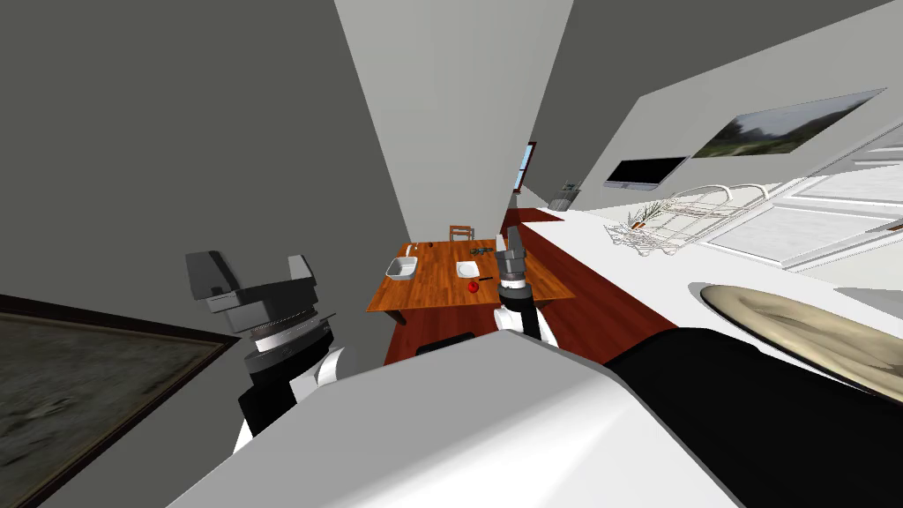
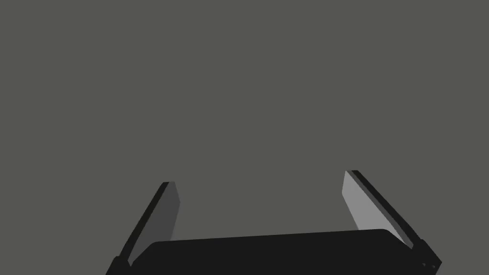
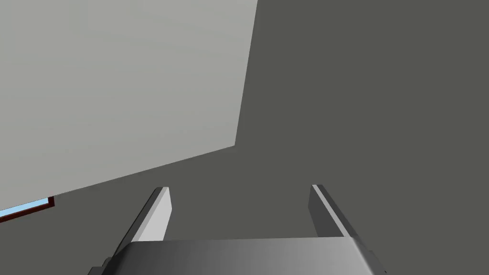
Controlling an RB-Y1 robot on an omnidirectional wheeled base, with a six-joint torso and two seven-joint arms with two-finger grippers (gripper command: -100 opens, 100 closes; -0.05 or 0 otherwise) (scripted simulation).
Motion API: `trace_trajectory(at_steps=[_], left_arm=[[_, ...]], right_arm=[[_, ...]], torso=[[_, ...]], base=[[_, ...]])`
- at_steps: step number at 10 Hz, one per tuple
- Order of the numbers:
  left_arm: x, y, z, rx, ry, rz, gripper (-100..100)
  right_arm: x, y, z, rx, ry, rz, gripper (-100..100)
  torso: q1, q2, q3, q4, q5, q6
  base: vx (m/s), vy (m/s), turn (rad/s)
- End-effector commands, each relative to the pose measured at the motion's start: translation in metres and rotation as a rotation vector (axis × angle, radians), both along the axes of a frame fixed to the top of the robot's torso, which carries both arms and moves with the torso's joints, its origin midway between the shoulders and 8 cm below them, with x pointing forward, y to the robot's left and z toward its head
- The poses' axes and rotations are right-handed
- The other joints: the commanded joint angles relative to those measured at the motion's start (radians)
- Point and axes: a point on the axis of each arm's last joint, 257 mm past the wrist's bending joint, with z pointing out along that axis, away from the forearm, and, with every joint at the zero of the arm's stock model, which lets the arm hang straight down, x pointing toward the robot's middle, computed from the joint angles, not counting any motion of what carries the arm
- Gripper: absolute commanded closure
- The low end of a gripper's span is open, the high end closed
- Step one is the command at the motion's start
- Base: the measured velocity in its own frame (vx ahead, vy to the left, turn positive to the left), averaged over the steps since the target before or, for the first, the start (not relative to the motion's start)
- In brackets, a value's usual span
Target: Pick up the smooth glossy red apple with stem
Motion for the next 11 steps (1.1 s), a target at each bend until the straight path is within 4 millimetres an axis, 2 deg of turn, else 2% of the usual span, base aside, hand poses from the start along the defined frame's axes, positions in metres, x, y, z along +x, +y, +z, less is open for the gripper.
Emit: trace_trajectory(at_steps=[1, 6, 11], left_arm=[[0.0, 0.0, 0.0, 0.0, 0.0, 0.0, 0], [0.0, 0.0, 0.0, 0.0, 0.0, 0.0, 0], [0.0, 0.0, 0.0, 0.0, 0.0, 0.0, 0]], right_arm=[[0.001, 0.003, -0.003, -0.027, 0.01, 0.013, -100], [0.011, 0.005, -0.033, -0.113, 0.082, 0.053, -100], [0.03, 0.002, -0.097, -0.175, 0.224, 0.085, -100]], torso=[[0.0, 0.0, 0.0, 0.0, 0.0, 0.0], [-0.006, 0.005, 0.003, 0.001, -0.001, 0.0], [-0.007, 0.006, 0.004, 0.001, -0.002, 0.0]], base=[[-0.016, -0.021, -0.017], [-0.06, -0.064, -0.023], [-0.085, -0.101, 0.02]])
